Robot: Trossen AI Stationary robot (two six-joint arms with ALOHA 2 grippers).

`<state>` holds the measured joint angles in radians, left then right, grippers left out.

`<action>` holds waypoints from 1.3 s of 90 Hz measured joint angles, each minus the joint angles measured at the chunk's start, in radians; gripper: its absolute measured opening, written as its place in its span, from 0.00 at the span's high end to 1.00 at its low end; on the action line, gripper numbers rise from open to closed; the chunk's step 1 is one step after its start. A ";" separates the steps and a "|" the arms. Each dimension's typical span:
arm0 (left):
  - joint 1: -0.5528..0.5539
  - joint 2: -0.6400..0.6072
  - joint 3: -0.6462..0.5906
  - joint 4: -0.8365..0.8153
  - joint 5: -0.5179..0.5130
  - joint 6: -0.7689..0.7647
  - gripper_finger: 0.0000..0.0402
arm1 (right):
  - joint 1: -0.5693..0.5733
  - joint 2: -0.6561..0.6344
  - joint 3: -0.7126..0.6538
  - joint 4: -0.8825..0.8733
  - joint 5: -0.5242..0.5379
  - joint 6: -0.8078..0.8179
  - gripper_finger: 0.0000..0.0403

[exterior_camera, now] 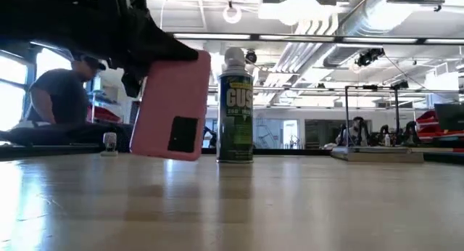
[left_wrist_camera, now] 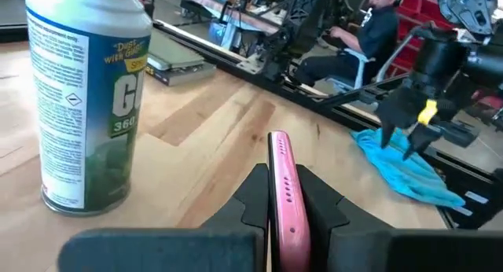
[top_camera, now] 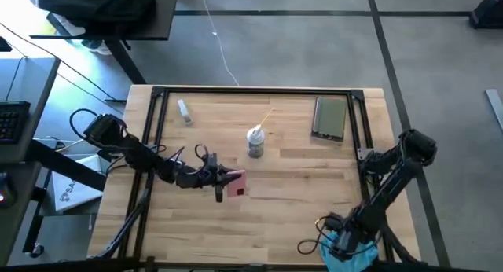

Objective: Apply microfiber cloth
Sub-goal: Wipe the back and front of the cellphone with the blue microfiber cloth

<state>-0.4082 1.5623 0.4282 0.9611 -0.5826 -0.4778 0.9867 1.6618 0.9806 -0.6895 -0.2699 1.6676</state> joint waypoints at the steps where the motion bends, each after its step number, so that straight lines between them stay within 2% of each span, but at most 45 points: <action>1: 0.001 0.000 0.000 0.000 0.003 0.000 0.98 | 0.003 0.000 0.000 0.003 -0.002 0.009 0.60; 17: 0.017 0.000 0.000 -0.005 0.019 0.010 0.98 | 0.049 0.002 0.000 0.044 -0.040 0.182 0.55; 38: 0.038 0.000 0.000 -0.025 0.039 0.010 0.98 | 0.100 0.034 0.001 0.087 -0.026 0.352 0.50; 66: 0.042 0.000 0.000 -0.031 0.042 0.010 0.98 | 0.049 0.174 0.006 0.103 -0.073 0.370 0.50; 79: 0.042 0.000 0.000 -0.032 0.044 0.012 0.98 | -0.008 0.183 0.006 0.106 -0.077 0.286 0.61; 96: 0.041 0.000 0.000 -0.034 0.065 0.033 0.98 | -0.087 0.184 0.010 0.103 -0.041 0.123 0.93; 105: 0.045 0.000 0.000 -0.035 0.043 -0.037 0.98 | -0.139 0.175 0.074 -0.044 0.092 -0.012 0.98; 117: 0.086 0.000 0.000 -0.039 0.101 -0.208 0.98 | -0.207 0.173 0.243 -0.368 0.426 -0.238 1.00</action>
<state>-0.3220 1.5623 0.4278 0.9224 -0.4812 -0.6856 0.7795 1.8343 1.2238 -1.0572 0.1562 1.4291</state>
